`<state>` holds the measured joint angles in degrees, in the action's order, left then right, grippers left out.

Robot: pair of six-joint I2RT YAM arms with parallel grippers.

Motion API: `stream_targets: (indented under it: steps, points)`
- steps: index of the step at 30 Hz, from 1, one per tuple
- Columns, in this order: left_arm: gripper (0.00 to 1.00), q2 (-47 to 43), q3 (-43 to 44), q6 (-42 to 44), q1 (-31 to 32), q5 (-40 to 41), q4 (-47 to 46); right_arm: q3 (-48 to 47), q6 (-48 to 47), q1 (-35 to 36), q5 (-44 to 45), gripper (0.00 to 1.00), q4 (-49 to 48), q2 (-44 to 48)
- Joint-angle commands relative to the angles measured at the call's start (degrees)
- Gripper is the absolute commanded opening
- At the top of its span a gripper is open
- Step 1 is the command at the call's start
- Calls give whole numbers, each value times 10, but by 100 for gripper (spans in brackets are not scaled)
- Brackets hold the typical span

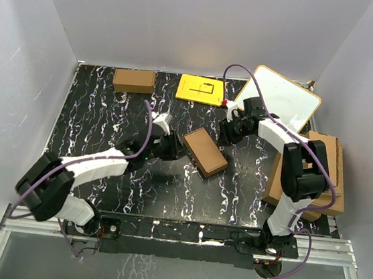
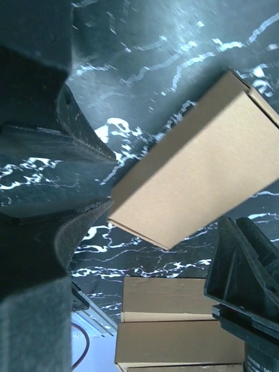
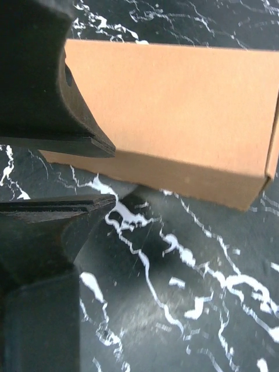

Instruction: Fold the paper box

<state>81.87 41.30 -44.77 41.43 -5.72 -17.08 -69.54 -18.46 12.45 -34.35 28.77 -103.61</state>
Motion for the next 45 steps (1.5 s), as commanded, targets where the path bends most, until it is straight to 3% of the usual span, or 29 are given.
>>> stream_targets:
  steps: [1,9,12,15,17,18,20,26,29,32,39,45]
  points:
    - [31,-104,-69,-8,-2,35,19,2,-32,17,-79,36,13,-4]
    - [44,-269,-107,1,-8,46,78,23,-103,73,-202,37,46,60]
    - [55,-326,-90,20,-10,43,110,-2,-128,70,-148,41,60,113]
    - [77,-375,-61,59,-13,55,137,-36,-152,40,-105,53,56,190]
    - [94,-399,-29,94,-15,83,161,-74,-162,6,-105,69,64,227]
    - [97,-406,-11,115,-17,95,164,-96,-166,-11,-109,81,69,242]
    - [97,-402,42,152,-20,117,175,-137,-160,-38,-117,100,75,268]
    - [97,-277,277,216,-24,109,280,-254,43,-89,-129,100,36,305]
    - [97,-214,395,234,-25,102,350,-318,137,-92,-92,100,36,302]
    - [97,-170,482,246,-25,98,402,-382,171,-112,-95,100,49,298]
    - [97,-151,558,254,-25,93,454,-431,296,-171,-63,100,46,306]
    - [97,-161,550,249,-25,101,461,-430,303,-184,-50,100,58,307]
